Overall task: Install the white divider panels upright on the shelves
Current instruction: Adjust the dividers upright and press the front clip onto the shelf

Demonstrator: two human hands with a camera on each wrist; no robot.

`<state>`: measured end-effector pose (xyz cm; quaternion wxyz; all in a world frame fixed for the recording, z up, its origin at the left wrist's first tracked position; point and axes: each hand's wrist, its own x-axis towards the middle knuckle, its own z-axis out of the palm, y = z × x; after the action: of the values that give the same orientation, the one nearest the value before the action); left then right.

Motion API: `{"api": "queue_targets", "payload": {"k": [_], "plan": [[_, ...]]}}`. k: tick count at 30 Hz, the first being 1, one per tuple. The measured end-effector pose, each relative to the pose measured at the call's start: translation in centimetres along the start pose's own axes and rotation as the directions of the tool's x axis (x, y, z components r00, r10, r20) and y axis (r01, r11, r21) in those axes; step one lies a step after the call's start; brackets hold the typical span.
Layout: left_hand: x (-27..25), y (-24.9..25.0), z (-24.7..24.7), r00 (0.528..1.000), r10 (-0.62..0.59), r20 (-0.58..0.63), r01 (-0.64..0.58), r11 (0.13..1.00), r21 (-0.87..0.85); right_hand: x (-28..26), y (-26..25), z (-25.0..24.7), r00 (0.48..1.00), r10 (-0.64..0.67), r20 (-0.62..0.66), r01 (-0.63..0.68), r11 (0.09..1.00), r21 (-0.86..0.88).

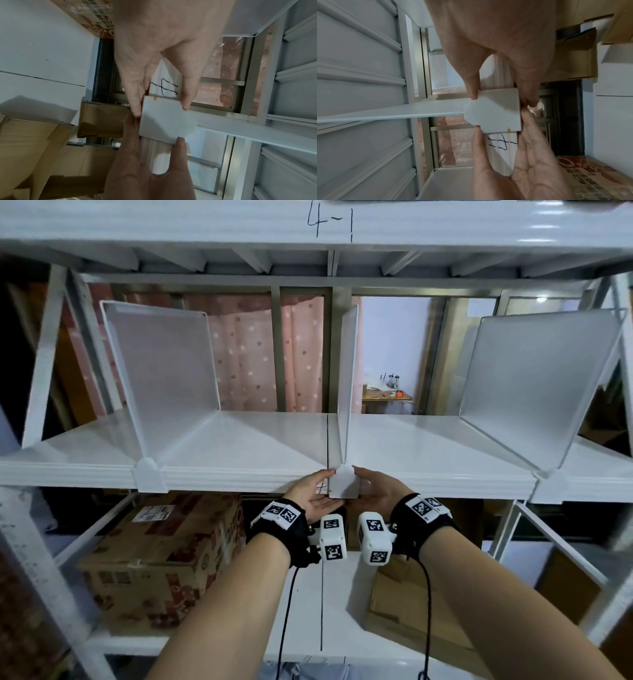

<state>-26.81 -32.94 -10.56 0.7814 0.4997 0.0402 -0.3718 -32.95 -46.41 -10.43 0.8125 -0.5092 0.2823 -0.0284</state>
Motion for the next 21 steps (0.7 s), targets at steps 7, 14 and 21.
{"api": "queue_targets", "payload": {"k": [7,14,21], "plan": [[0.55,0.46,-0.18,1.000,-0.024,-0.007,0.025,0.999,0.021,0.16,-0.51,0.19,0.997,-0.077,-0.028,0.071,0.984,-0.161],[0.51,0.66,-0.18,1.000,-0.011,0.006,0.011,0.999,0.038,0.24,-0.21,0.24,0.995,-0.069,-0.069,0.060,0.990,-0.127],[0.64,0.49,-0.17,0.999,-0.035,0.007,0.035,0.999,0.012,0.14,0.05,0.43,0.996,-0.073,-0.053,0.069,0.996,-0.064]]}}
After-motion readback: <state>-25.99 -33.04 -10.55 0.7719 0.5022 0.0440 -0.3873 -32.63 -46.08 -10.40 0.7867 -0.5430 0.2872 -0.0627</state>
